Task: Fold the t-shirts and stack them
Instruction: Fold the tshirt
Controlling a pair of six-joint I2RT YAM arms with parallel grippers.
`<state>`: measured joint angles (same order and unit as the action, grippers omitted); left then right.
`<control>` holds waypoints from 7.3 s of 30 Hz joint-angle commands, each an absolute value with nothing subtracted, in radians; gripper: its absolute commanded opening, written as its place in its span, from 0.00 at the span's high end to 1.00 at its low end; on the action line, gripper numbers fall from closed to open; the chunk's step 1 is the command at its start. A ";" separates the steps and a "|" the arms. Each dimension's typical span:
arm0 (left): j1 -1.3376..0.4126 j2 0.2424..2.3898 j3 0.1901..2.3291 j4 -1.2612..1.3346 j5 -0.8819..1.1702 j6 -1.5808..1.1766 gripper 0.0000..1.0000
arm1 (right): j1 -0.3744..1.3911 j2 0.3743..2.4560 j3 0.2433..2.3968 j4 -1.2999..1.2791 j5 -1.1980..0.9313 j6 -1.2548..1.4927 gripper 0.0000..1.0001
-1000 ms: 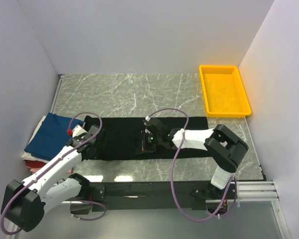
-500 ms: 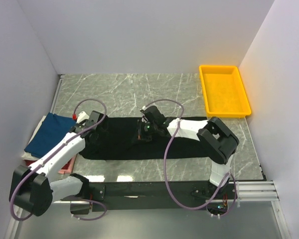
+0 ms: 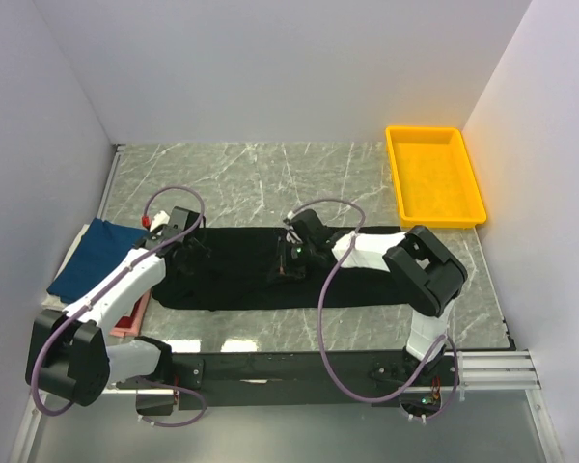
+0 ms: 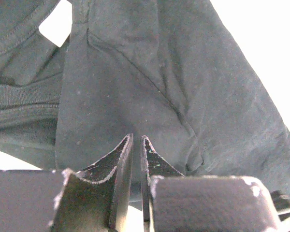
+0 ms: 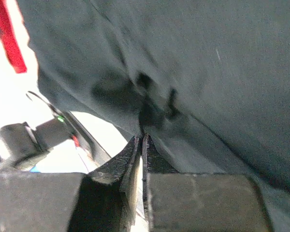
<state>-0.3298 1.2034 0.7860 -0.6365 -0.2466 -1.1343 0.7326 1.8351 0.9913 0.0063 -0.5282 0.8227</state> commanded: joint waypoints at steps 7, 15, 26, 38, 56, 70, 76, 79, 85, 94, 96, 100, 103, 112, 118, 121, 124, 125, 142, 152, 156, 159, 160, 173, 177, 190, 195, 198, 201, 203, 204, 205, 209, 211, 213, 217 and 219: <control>-0.327 1.207 0.733 -0.612 -0.248 -1.218 0.82 | 0.773 1.680 0.926 -0.081 -0.431 0.701 0.72; -0.325 1.370 0.742 -0.608 -0.285 -1.351 0.81 | 0.704 1.549 0.999 -0.265 -0.193 0.583 0.53; -0.298 1.885 1.146 -0.714 -0.385 -1.336 0.83 | 0.437 1.525 0.916 -0.284 -0.126 0.534 0.52; -0.192 2.451 2.078 -0.879 -0.399 -0.951 0.85 | 0.403 1.514 0.882 -0.336 0.037 0.535 0.51; -0.161 2.450 2.134 -0.569 -0.035 -0.701 0.67 | 0.609 1.631 0.826 -0.382 0.077 0.617 0.46; -0.227 2.437 2.046 -0.445 0.152 -0.620 0.52 | 1.067 1.448 0.752 -0.305 -0.101 0.979 0.46; -0.253 2.399 2.057 -0.411 0.199 -0.614 0.38 | 1.077 1.408 0.779 -0.331 -0.055 0.950 0.45; -0.252 2.353 2.101 -0.403 0.221 -0.595 0.30 | 1.071 1.316 0.785 -0.403 0.043 0.928 0.41; -0.245 2.217 2.141 -0.356 0.238 -0.606 0.17 | 0.835 1.132 0.680 -0.457 0.034 0.818 0.39; -0.294 1.820 1.670 -0.394 0.003 -0.931 0.34 | 0.621 1.071 0.535 -0.427 -0.028 0.683 0.37; -0.360 1.687 1.474 -0.446 -0.141 -1.017 0.38 | 0.609 1.062 0.502 -0.401 -0.052 0.681 0.37; -0.474 1.447 1.108 -0.411 -0.229 -1.150 0.41 | 0.604 1.028 0.462 -0.388 -0.083 0.698 0.39; -0.558 1.309 0.912 -0.463 -0.265 -1.256 0.45 | 0.606 1.014 0.434 -0.385 -0.103 0.715 0.43; -0.866 1.108 0.670 -0.676 -0.305 -1.535 0.46 | 0.638 1.005 0.393 -0.380 -0.129 0.742 0.49; -0.949 1.069 0.552 -0.581 -0.192 -1.580 0.46 | 0.695 1.020 0.379 -0.373 -0.129 0.775 0.58; -1.046 1.092 0.545 -0.601 -0.179 -1.618 0.46 | 0.724 1.012 0.371 -0.383 -0.117 0.795 0.61; -1.103 1.111 0.545 -0.609 -0.166 -1.644 0.46 | 0.753 1.005 0.365 -0.402 -0.109 0.808 0.61; -1.115 1.112 0.540 -0.601 -0.160 -1.651 0.46 | 0.767 1.002 0.364 -0.416 -0.104 0.811 0.61; -1.272 1.226 0.546 -0.560 -0.129 -1.724 0.80 | 0.790 0.963 0.351 -0.445 -0.152 0.818 0.77; -1.183 1.003 0.558 -0.804 -0.163 -1.646 0.99 | 0.997 0.934 0.342 -0.405 -0.202 0.942 1.00; -1.177 0.986 0.595 -0.909 -0.143 -1.620 0.99 | 1.119 0.905 0.356 -0.411 -0.187 1.032 1.00; -1.177 0.992 0.603 -0.917 -0.109 -1.592 0.99 | 1.155 0.874 0.368 -0.436 -0.181 1.054 1.00; -1.178 0.989 0.606 -0.908 -0.094 -1.588 0.99 | 1.155 0.861 0.376 -0.451 -0.176 1.040 1.00; -0.901 0.937 0.675 -0.749 -0.134 -1.306 0.99 | 0.870 0.963 0.592 -0.531 -0.207 0.783 1.00; -0.806 1.003 0.689 -0.629 -0.120 -1.253 0.99 | 0.778 1.046 0.704 -0.489 -0.198 0.735 1.00; -0.534 1.193 0.753 -0.339 -0.124 -1.209 0.99 | 0.606 1.479 0.916 -0.249 -0.103 0.742 1.00; -0.462 1.259 0.778 -0.298 -0.106 -1.203 0.99 | 0.572 1.632 1.037 -0.253 -0.121 0.723 1.00; -0.425 1.299 0.791 -0.278 -0.081 -1.189 0.99 | 0.540 1.670 1.061 -0.230 -0.152 0.727 1.00; -0.403 1.339 0.805 -0.256 -0.061 -1.164 0.99 | 0.506 1.690 1.072 -0.209 -0.182 0.729 1.00; -0.396 1.370 0.819 -0.246 -0.040 -1.152 0.99 | 0.485 1.703 1.084 -0.199 -0.190 0.729 1.00; -0.393 1.380 0.825 -0.239 -0.037 -1.141 0.99 | 0.479 1.707 1.091 -0.199 -0.195 0.727 1.00; -0.391 1.403 0.834 -0.239 -0.034 -1.138 0.99 | 0.474 1.710 1.098 -0.196 -0.208 0.724 1.00; -0.384 1.437 0.871 -0.255 -0.051 -1.134 0.99 | 0.450 1.742 1.129 -0.193 -0.233 0.723 1.00; -0.373 1.448 0.876 -0.247 -0.051 -1.134 0.99 | 0.442 1.755 1.146 -0.187 -0.244 0.723 1.00; -0.367 1.468 0.888 -0.256 -0.052 -1.129 0.99 | 0.430 1.776 1.161 -0.187 -0.256 0.723 1.00; -0.356 1.515 0.929 -0.256 -0.044 -1.111 0.99 | 0.417 1.807 1.196 -0.184 -0.279 0.721 1.00; -0.351 1.546 0.945 -0.253 -0.037 -1.092 0.99 | 0.414 1.816 1.201 -0.189 -0.285 0.721 1.00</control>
<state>-0.3603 1.5166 0.8906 -0.2794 -0.0486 -1.1358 0.4278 1.8027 1.1519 -0.2207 -0.2653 0.7341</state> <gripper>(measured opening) 0.015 0.037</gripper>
